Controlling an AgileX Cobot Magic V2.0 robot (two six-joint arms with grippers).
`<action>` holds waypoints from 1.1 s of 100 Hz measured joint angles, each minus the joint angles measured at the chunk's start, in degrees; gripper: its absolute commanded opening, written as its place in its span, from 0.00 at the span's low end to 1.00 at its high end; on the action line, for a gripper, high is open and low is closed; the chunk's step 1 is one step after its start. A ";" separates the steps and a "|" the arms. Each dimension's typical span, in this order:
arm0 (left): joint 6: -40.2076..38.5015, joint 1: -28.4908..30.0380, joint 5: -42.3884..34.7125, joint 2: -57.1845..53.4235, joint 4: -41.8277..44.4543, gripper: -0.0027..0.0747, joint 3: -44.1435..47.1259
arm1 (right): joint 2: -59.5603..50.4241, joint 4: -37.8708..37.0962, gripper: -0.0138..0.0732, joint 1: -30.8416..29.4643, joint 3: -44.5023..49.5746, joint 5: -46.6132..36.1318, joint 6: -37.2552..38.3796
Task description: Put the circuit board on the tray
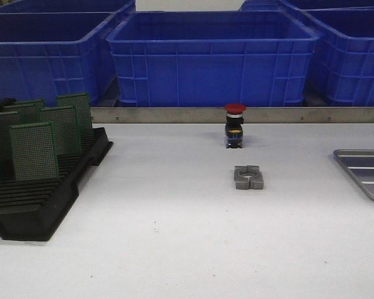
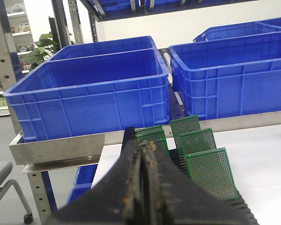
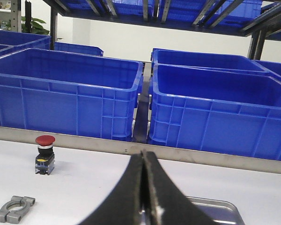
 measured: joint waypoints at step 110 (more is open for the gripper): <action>0.51 0.00 43.59 31.99 -3.46 0.01 -44.91 | 0.00 0.00 0.08 0.00 0.00 0.00 0.00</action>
